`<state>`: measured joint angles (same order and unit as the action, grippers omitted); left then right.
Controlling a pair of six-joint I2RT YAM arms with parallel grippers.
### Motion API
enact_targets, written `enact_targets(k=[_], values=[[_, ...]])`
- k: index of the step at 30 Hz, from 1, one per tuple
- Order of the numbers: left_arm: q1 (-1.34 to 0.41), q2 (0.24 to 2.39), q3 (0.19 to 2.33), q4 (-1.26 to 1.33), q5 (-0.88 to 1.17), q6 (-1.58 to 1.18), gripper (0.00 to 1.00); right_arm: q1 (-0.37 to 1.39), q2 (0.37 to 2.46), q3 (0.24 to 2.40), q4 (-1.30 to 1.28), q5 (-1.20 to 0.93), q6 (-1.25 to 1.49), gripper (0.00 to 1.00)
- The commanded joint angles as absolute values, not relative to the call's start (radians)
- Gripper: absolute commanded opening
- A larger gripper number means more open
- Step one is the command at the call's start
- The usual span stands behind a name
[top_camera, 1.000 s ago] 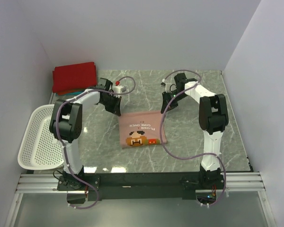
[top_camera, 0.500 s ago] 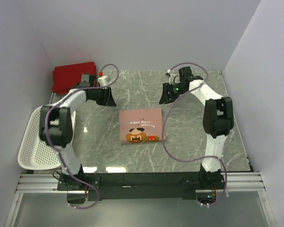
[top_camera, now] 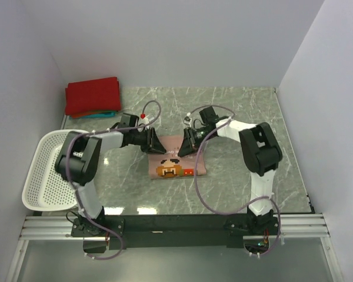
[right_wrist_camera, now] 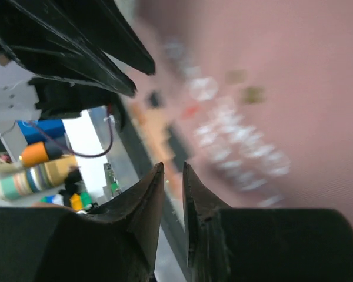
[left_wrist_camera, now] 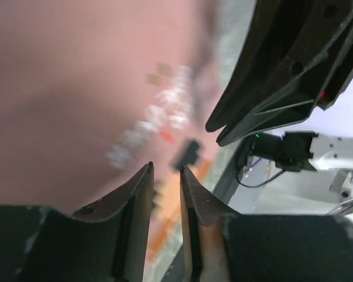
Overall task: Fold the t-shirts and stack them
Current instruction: Fold the tshirt
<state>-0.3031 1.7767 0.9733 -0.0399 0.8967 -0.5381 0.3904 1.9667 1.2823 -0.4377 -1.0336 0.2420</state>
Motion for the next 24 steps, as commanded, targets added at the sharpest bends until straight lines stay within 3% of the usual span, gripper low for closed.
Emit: enact_targets(k=[1,7,12,19,24], values=[[-0.264,1.911,1.052,0.009,0.894,-0.563,0.29,0.353,2.060,1.302,-0.347,-1.016,0.281,0.26],[-0.180,2.062,1.175,-0.178,0.857,-0.393,0.31,0.264,2.149,1.380,-0.426,-0.879,0.190,0.25],[-0.158,1.857,1.086,-0.193,0.971,-0.339,0.34,0.265,1.949,1.342,-0.522,-0.968,0.162,0.26],[-0.337,1.559,0.787,0.158,1.043,-0.681,0.29,0.411,1.735,1.062,-0.286,-1.091,0.396,0.27],[-0.411,1.638,0.713,0.327,1.008,-0.819,0.21,0.488,1.808,1.009,-0.186,-1.097,0.446,0.26]])
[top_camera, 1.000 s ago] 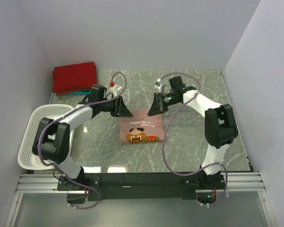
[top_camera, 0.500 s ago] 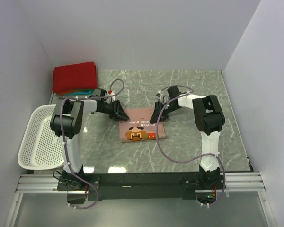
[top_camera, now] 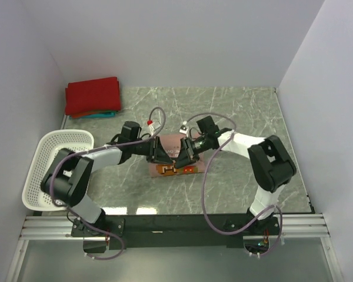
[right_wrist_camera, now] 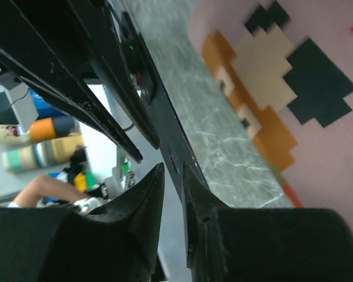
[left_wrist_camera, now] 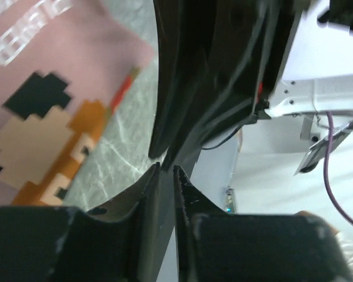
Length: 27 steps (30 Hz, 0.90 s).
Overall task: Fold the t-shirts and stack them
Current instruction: Fold the tshirt
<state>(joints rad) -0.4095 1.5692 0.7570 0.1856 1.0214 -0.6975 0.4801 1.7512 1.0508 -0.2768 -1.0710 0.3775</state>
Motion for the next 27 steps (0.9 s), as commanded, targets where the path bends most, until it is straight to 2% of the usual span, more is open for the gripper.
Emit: enact_targets(k=[1,8,14,17,22,27], values=[[-0.411,1.657,0.697,0.322,0.991,-0.813,0.20,0.488,1.825,0.985,-0.172,-1.091,0.443,0.25],[-0.368,1.874,0.706,0.140,0.925,-0.603,0.19,0.381,2.014,0.916,-0.202,-0.971,0.325,0.20],[-0.312,1.986,0.773,-0.041,0.885,-0.511,0.20,0.318,2.013,0.865,-0.224,-0.953,0.334,0.19],[-0.285,1.973,0.819,-0.124,0.906,-0.386,0.23,0.314,1.970,0.862,-0.294,-0.957,0.293,0.19],[-0.308,1.714,0.853,-0.224,0.999,-0.201,0.33,0.316,1.826,0.894,-0.394,-0.994,0.190,0.18],[-0.341,1.690,0.819,-0.239,1.075,-0.227,0.31,0.368,1.752,0.963,-0.391,-1.017,0.221,0.19]])
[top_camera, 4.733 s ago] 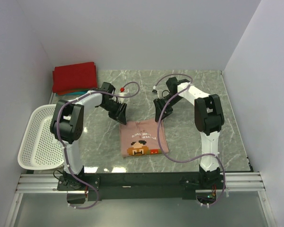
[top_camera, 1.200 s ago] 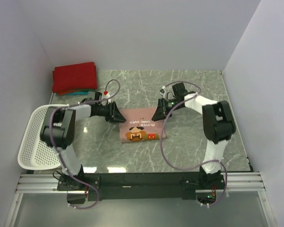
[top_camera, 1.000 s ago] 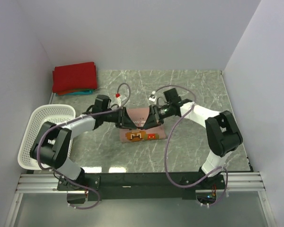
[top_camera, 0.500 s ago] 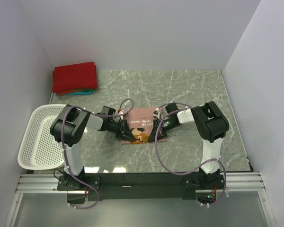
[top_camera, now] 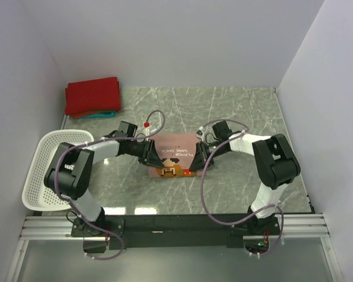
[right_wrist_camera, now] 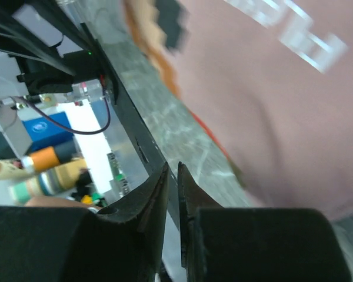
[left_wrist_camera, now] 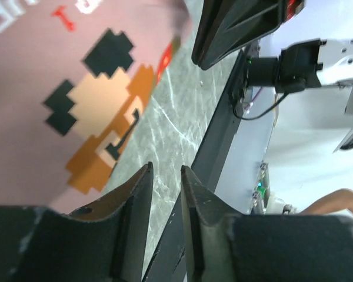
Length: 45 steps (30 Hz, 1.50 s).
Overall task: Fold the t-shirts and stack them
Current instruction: Fold the tshirt
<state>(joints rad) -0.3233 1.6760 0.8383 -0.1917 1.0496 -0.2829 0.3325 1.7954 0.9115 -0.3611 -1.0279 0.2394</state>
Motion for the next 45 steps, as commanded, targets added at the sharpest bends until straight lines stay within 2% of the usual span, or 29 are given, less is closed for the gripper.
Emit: enact_targets(k=[1,5,11,13,17,20,23,25,31,37,41,45], values=[[-0.339,1.707,0.805,-0.212,1.071,-0.244,0.30,0.373,1.776,0.966,-0.390,-1.012,0.218,0.19],[-0.319,1.833,0.798,-0.212,1.052,-0.252,0.25,0.367,1.882,0.966,-0.400,-0.996,0.192,0.18],[-0.240,1.997,0.861,-0.329,0.991,-0.183,0.26,0.301,1.997,0.969,-0.465,-0.951,0.166,0.17],[-0.203,1.984,0.867,-0.359,0.989,-0.138,0.28,0.275,1.988,0.989,-0.533,-0.950,0.141,0.17],[-0.210,1.818,0.906,-0.454,1.087,-0.043,0.31,0.267,1.886,1.049,-0.615,-0.998,0.067,0.17],[-0.268,1.711,0.934,-0.349,1.120,-0.174,0.32,0.291,1.800,1.081,-0.501,-1.054,0.199,0.18],[-0.339,1.704,0.945,-0.137,1.095,-0.372,0.30,0.350,1.781,1.106,-0.316,-1.051,0.366,0.18],[-0.360,1.732,0.939,0.027,1.069,-0.516,0.29,0.394,1.821,1.121,-0.221,-1.048,0.455,0.18],[-0.335,1.977,0.940,0.165,0.996,-0.644,0.27,0.417,2.003,1.141,-0.097,-0.988,0.531,0.17],[-0.238,2.060,0.948,0.042,0.971,-0.560,0.27,0.307,2.091,1.147,-0.254,-0.910,0.381,0.17],[-0.221,1.965,0.957,-0.133,1.023,-0.401,0.31,0.258,2.030,1.183,-0.408,-0.917,0.252,0.17],[-0.221,1.849,0.994,-0.122,1.062,-0.354,0.34,0.259,1.956,1.268,-0.466,-0.983,0.202,0.18]])
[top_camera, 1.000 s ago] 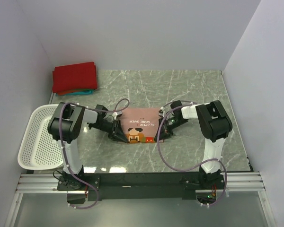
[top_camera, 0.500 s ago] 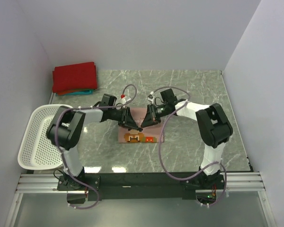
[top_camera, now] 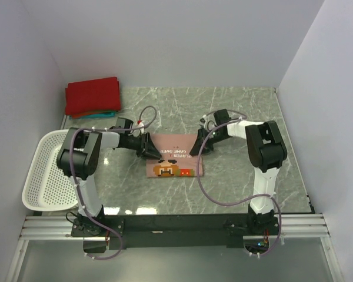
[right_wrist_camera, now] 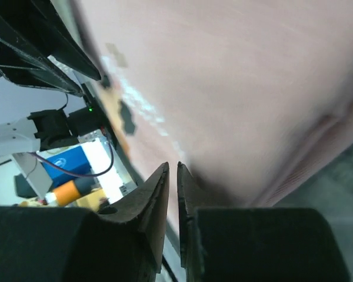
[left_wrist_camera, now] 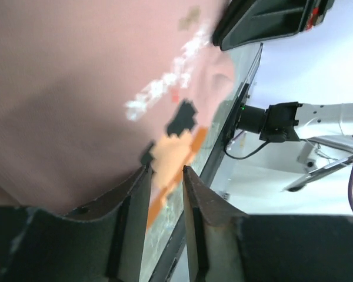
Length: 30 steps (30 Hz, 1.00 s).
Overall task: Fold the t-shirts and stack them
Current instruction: Fold the tshirt
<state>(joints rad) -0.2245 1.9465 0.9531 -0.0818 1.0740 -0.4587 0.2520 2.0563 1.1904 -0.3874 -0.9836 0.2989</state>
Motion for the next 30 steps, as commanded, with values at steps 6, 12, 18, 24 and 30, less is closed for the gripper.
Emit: enact_targets(k=[6,12,18,24,30], values=[[-0.221,1.940,1.136,0.070,1.011,-0.546,0.35,0.259,2.061,1.420,-0.293,-1.019,0.366,0.20],[-0.192,2.129,1.235,0.167,0.953,-0.639,0.35,0.238,2.206,1.493,-0.229,-0.985,0.419,0.20],[-0.129,2.209,1.290,0.062,0.913,-0.585,0.36,0.157,2.299,1.506,-0.264,-0.913,0.411,0.20],[-0.054,2.073,1.310,-0.147,0.904,-0.360,0.41,0.087,2.226,1.557,-0.348,-0.885,0.361,0.27],[-0.006,1.783,1.177,-0.144,0.916,-0.382,0.67,0.185,1.987,1.583,-0.526,-0.712,0.159,0.46]])
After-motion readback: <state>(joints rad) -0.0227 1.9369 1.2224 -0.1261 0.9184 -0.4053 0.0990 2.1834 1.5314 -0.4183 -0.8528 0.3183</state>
